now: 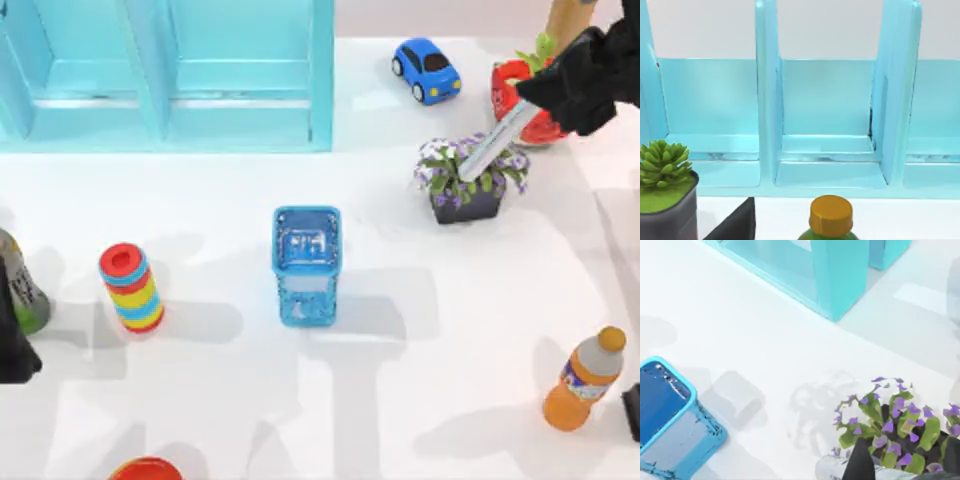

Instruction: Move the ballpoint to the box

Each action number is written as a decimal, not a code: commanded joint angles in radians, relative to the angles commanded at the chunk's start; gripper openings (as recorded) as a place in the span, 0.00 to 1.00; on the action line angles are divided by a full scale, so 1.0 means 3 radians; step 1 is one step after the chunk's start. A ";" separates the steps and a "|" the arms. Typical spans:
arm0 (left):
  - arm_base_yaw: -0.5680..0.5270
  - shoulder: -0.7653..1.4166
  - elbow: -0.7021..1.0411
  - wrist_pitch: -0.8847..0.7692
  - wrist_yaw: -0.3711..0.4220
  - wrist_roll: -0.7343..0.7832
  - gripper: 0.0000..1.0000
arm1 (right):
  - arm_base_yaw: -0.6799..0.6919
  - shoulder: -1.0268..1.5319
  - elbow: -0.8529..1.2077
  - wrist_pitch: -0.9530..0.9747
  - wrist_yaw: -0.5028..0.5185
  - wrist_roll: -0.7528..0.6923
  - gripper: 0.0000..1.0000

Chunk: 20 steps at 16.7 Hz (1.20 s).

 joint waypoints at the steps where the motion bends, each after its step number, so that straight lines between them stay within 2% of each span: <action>1: 0.0000 0.0000 0.0000 0.0000 0.0000 0.0000 1.00 | -0.0207 -0.0042 0.0060 -0.0210 0.0037 -0.0144 0.00; 7: 0.0000 0.0000 0.0000 0.0000 0.0000 0.0000 1.00 | -0.1684 -0.0454 0.0384 -0.1635 0.0296 -0.1096 0.00; 10: 0.0000 0.0000 0.0000 0.0000 0.0000 0.0000 1.00 | -0.2151 -0.0653 0.0454 -0.2098 0.0417 -0.1457 0.00; 16: 0.0000 0.0000 0.0000 0.0000 0.0000 0.0000 1.00 | -0.2282 -0.0723 0.0455 -0.2234 0.0467 -0.1579 0.00; 20: 0.0000 0.0000 0.0000 0.0000 0.0000 0.0000 1.00 | -0.2245 -0.0717 0.0241 -0.1994 0.0498 -0.1535 0.00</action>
